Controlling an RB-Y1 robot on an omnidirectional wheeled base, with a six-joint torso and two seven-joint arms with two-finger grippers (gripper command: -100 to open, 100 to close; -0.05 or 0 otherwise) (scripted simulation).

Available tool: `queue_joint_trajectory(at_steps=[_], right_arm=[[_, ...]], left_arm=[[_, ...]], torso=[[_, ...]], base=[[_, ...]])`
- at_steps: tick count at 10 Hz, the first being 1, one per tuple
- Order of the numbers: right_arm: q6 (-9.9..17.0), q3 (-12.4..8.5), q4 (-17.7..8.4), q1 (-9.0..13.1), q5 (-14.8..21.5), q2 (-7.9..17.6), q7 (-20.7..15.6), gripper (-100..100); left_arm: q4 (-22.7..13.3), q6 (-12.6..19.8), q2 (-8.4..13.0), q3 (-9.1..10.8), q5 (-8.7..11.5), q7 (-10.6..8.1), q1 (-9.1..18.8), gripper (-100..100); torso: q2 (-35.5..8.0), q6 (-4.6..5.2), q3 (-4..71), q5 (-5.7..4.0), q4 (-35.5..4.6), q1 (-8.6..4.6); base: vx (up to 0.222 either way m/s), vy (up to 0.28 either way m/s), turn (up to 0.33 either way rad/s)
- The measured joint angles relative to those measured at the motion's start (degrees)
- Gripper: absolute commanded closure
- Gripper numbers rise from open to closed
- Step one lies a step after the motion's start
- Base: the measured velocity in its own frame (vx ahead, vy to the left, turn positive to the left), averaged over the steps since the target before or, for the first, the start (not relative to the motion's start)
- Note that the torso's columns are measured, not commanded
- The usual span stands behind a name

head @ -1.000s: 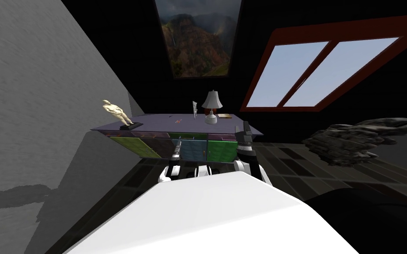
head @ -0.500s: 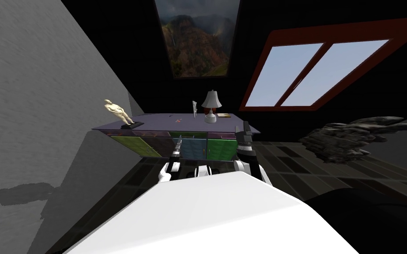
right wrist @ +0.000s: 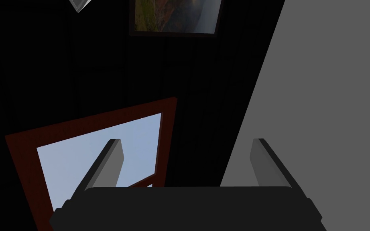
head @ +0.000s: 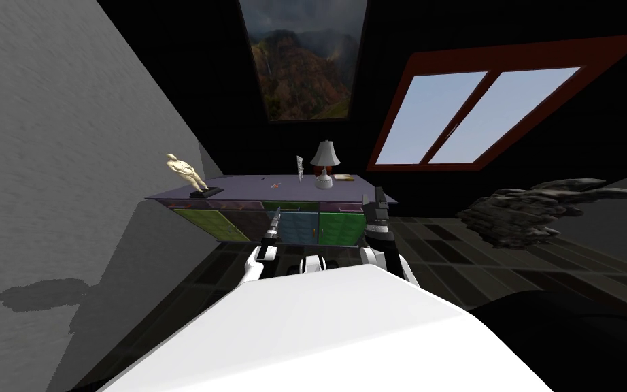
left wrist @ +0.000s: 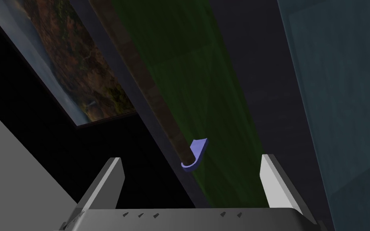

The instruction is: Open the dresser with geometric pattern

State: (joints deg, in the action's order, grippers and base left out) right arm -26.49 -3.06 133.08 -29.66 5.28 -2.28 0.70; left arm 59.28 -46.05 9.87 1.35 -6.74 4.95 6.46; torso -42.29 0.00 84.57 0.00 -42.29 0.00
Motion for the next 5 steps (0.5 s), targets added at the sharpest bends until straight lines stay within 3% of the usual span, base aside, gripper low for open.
queue_joint_trajectory(at_steps=[5], right_arm=[[0.0, 0.0, 0.0, 0.0, 0.0, 0.0, 0.0, 0]], left_arm=[[0.1, 6.8, 1.9, -0.33, -0.3, -2.01, 3.8, -100]], torso=[[0.0, 0.00, 0.0, 0.00, 0.0, 0.03]], base=[[-0.066, 0.010, -0.018]])
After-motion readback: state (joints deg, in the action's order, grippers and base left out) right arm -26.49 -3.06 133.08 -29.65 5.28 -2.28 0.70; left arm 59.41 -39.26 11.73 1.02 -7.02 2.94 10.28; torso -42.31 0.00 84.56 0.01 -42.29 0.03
